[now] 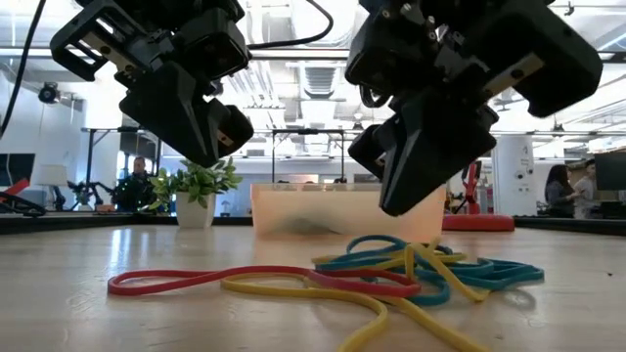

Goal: Pick and place rubber bands into bin
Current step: Put the middle blue rubber band into the bin

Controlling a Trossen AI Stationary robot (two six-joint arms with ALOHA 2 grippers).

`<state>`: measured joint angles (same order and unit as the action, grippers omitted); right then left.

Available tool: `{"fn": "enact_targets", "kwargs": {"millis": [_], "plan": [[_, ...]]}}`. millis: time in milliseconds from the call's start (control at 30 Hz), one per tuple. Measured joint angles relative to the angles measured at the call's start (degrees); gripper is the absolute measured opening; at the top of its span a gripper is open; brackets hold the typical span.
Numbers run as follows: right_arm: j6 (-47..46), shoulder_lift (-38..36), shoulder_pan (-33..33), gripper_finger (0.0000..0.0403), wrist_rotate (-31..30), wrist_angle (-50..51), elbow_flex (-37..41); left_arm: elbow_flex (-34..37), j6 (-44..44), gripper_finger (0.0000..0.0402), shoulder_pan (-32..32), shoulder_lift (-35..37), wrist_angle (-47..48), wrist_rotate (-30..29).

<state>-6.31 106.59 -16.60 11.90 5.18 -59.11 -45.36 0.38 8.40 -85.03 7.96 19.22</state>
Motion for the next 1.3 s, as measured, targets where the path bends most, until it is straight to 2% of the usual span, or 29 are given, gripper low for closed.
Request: {"fn": "enact_targets", "kwargs": {"millis": [133, 400, 567, 800, 1033, 1300], "plan": [[-0.43, 0.0, -0.02, 0.0032, 0.38, -0.3, 0.05, 0.0, 0.0, 0.0042, 0.0, 0.0, -0.01, 0.0], [-1.25, 0.07, 0.0, 0.0106, 0.55, -4.29, 0.44, 0.0, 0.0, 0.0042, 0.0, 0.0, -0.02, -0.02], [-1.19, 0.07, -0.02, 0.0127, 0.11, -5.86, 0.48, 0.0, 0.01, 0.0042, 0.0, 0.0, -0.02, 0.0], [-1.03, 0.7, -0.02, 0.0122, 0.09, -9.16, 1.11, 0.0, 0.02, 0.0042, 0.0, 0.0, -0.04, 0.0], [-0.87, 6.56, -0.13, 0.0104, 3.22, -11.25, -0.12, 0.02, 0.02, 0.0042, -0.02, 0.0, -0.03, 0.0], [-0.17, 6.4, 0.0, 0.0083, 3.13, -11.35, -0.66, 0.02, 0.02, 0.0042, 0.0, 0.0, 0.03, 0.0]]}}
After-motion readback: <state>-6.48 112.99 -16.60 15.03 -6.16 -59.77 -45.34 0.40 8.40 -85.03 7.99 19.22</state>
